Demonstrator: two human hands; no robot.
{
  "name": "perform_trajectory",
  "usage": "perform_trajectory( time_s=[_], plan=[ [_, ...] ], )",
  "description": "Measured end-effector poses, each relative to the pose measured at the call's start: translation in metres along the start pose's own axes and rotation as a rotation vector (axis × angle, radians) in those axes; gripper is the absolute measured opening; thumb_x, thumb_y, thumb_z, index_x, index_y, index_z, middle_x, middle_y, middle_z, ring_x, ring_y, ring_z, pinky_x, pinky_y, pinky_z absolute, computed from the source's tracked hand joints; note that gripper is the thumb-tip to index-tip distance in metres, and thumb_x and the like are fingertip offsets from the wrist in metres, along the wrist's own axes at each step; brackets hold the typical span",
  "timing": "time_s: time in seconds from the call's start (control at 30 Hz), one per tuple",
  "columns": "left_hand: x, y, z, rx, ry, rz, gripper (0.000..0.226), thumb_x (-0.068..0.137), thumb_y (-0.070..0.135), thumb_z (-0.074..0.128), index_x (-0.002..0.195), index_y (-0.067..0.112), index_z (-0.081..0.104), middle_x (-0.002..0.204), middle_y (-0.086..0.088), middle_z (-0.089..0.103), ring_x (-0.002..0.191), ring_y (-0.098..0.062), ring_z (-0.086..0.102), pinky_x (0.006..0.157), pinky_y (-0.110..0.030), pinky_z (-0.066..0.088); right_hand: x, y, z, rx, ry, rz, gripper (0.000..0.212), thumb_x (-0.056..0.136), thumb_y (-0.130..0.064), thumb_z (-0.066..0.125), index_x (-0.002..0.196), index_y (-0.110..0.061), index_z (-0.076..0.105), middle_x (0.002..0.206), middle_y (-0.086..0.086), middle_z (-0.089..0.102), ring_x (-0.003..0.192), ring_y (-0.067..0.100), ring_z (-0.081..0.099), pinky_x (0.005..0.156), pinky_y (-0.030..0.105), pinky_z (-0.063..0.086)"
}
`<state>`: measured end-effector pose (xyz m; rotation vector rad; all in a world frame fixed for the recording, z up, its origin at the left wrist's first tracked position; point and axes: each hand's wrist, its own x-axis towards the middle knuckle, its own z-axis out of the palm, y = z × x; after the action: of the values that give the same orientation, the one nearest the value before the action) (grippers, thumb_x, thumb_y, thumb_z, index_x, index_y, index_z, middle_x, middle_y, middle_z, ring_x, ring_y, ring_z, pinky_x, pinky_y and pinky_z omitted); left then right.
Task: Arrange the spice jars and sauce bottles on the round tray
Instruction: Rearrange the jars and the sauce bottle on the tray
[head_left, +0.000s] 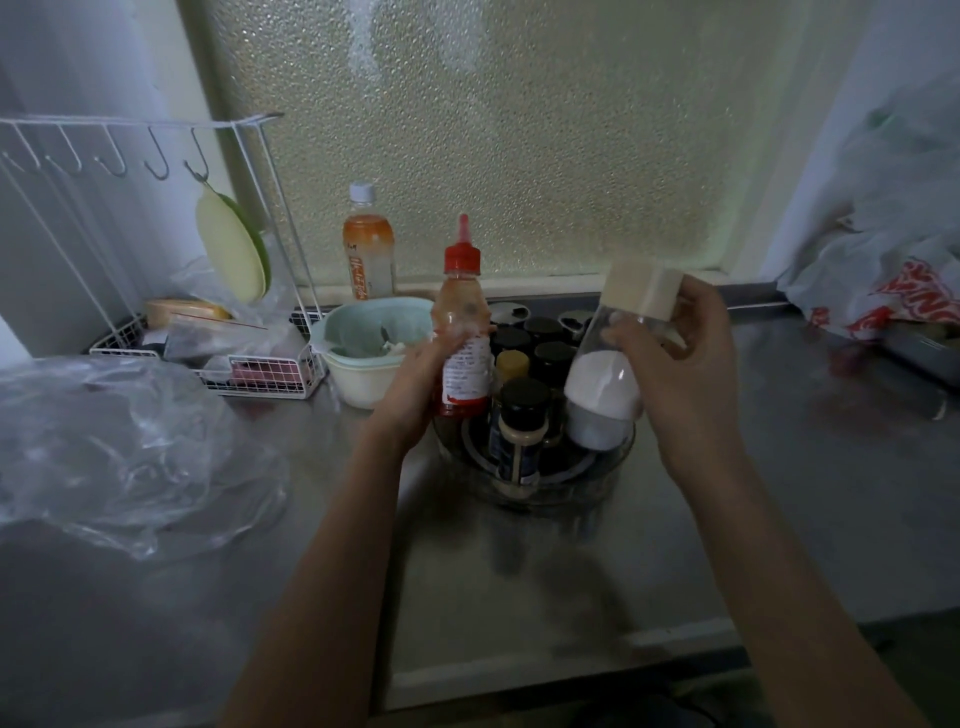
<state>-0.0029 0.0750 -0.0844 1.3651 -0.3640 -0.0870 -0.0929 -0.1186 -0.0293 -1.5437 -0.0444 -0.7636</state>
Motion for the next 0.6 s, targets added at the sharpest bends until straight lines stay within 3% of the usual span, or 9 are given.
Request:
perform_trajectory(
  time_s=[0.07,0.17,0.33,0.47,0.53,0.6],
  plan=[
    [-0.001,0.0,0.001,0.006,0.047,0.031,0.048,0.067,0.052,0.064,0.097,0.016,0.066,0.081,0.0,0.073,0.076,-0.017,0.069,0.068,-0.028,0.055,0.002,0.001,0.0,0.012,-0.001,0.009,0.05,0.069,-0.024,0.069,0.115,-0.019,0.052,0.105,-0.002,0.063,0.086,0.008,0.065,0.074,0.024,0.054],
    [-0.006,-0.002,-0.002,-0.086,0.058,0.061,0.041,0.078,0.046,0.062,0.099,0.011,0.065,0.076,-0.002,0.07,0.07,-0.019,0.068,0.064,-0.029,0.054,0.007,0.0,0.004,0.014,-0.015,0.0,0.046,0.074,-0.02,0.07,0.116,-0.02,0.05,0.102,-0.006,0.061,0.084,0.003,0.061,0.071,0.018,0.051],
    [-0.015,-0.002,-0.002,-0.006,-0.061,0.001,0.034,0.08,0.035,0.054,0.105,0.012,0.058,0.085,0.001,0.071,0.079,-0.014,0.068,0.068,-0.026,0.053,0.032,-0.006,0.031,0.034,-0.081,0.019,0.041,0.08,-0.017,0.069,0.113,-0.025,0.046,0.097,-0.011,0.055,0.078,-0.003,0.058,0.066,0.012,0.049],
    [-0.011,0.004,0.006,0.04,-0.007,-0.014,0.041,0.078,0.039,0.059,0.11,0.014,0.059,0.096,-0.003,0.071,0.09,-0.018,0.067,0.081,-0.031,0.053,0.058,-0.006,0.054,-0.003,-0.155,0.028,0.051,0.073,-0.024,0.072,0.117,-0.021,0.047,0.112,-0.002,0.055,0.086,0.007,0.059,0.076,0.025,0.051],
    [-0.009,0.001,0.009,0.115,0.034,0.051,0.038,0.077,0.036,0.065,0.109,0.016,0.062,0.103,-0.007,0.069,0.096,-0.02,0.065,0.086,-0.034,0.051,0.07,-0.008,0.061,-0.075,-0.212,-0.003,0.053,0.074,-0.021,0.073,0.119,-0.019,0.046,0.106,-0.008,0.054,0.084,0.004,0.057,0.073,0.023,0.05],
    [-0.01,0.0,0.014,0.134,0.074,0.109,0.025,0.077,0.03,0.064,0.101,0.022,0.063,0.098,-0.002,0.069,0.092,-0.013,0.065,0.08,-0.026,0.052,0.081,-0.009,0.069,-0.141,-0.251,-0.024,0.051,0.074,-0.018,0.072,0.117,-0.018,0.045,0.095,-0.014,0.05,0.079,-0.002,0.053,0.068,0.018,0.048]
  ],
)
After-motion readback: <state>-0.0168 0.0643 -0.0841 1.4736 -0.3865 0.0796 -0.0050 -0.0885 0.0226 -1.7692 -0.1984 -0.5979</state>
